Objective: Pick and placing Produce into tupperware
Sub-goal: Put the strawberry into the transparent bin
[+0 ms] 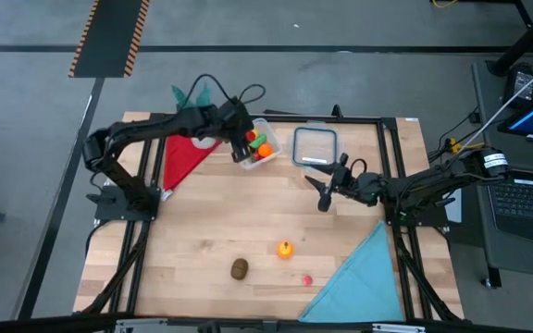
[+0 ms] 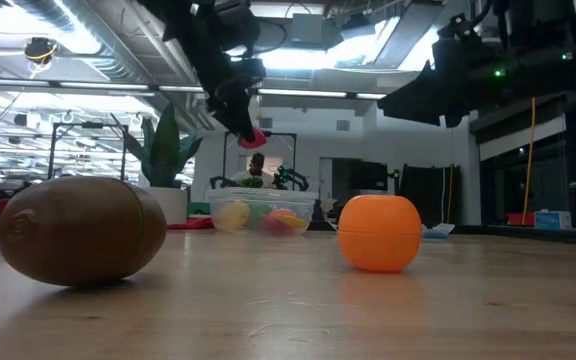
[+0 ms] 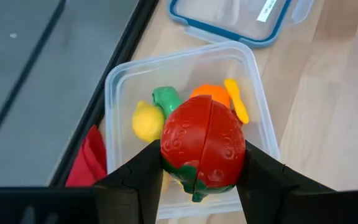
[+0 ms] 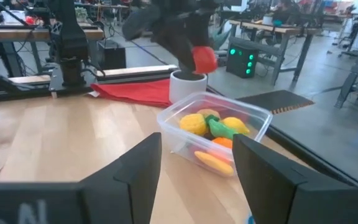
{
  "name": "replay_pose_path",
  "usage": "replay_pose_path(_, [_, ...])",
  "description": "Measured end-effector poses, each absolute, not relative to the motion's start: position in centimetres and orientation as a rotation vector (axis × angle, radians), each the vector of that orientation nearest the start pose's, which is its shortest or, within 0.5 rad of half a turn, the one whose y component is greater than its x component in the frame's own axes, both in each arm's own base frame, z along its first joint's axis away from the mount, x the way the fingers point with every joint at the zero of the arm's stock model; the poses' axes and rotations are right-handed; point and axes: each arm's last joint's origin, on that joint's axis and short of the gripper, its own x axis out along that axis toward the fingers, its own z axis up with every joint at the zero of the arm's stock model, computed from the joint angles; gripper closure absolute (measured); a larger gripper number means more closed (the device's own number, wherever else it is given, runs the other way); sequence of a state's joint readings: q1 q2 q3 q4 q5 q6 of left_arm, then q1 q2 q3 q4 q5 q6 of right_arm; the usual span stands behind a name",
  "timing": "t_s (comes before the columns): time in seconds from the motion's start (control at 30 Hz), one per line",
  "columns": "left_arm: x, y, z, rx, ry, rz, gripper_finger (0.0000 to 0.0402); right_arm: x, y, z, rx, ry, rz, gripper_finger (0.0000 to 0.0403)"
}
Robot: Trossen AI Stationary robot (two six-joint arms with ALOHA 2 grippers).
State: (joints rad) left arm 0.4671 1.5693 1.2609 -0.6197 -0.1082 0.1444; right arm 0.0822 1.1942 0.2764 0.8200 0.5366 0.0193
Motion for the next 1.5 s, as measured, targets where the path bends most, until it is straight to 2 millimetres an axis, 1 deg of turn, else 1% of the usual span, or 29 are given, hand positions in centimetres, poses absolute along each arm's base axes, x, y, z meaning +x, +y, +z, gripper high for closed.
replay_pose_path(0.2, [29.2, 15.9, 27.0, -0.079, 0.956, 0.439, 0.0241, 21.2, 0.3, 18.0, -0.015, 0.112, -0.438, 0.0202])
replay_pose_path(0.33, [29.6, 16.2, 25.9, -0.1, 0.985, 0.416, 0.0241, 21.2, 0.3, 17.9, -0.016, 0.116, -0.438, 0.0202])
replay_pose_path(0.43, [30.1, 16.4, 24.7, -0.107, 1.022, 0.394, 0.0241, 21.2, 0.3, 17.9, -0.017, 0.117, -0.438, 0.0202])
replay_pose_path(0.57, [30.3, 16.7, 24.0, -0.101, 1.046, 0.379, 0.0241, 21.2, 0.3, 17.9, -0.019, 0.121, -0.438, 0.0202])
replay_pose_path(0.83, [30.1, 17.4, 23.6, -0.133, 1.046, 0.368, 0.0242, 21.2, 0.3, 17.9, -0.022, 0.123, -0.438, 0.0202])
replay_pose_path(1.07, [30.1, 17.4, 23.5, -0.136, 1.044, 0.362, 0.0242, 21.2, 0.3, 17.8, -0.024, 0.13, -0.439, 0.0202])
replay_pose_path(1.23, [30.3, 17.7, 22.9, -0.146, 1.058, 0.364, 0.0242, 21.2, 0.3, 17.8, -0.026, 0.135, -0.439, 0.0202])
replay_pose_path(1.5, [31.3, 18.0, 20.0, -0.194, 1.13, 0.308, 0.0242, 21.2, 0.3, 17.5, -0.03, 0.16, -0.439, 0.0202])
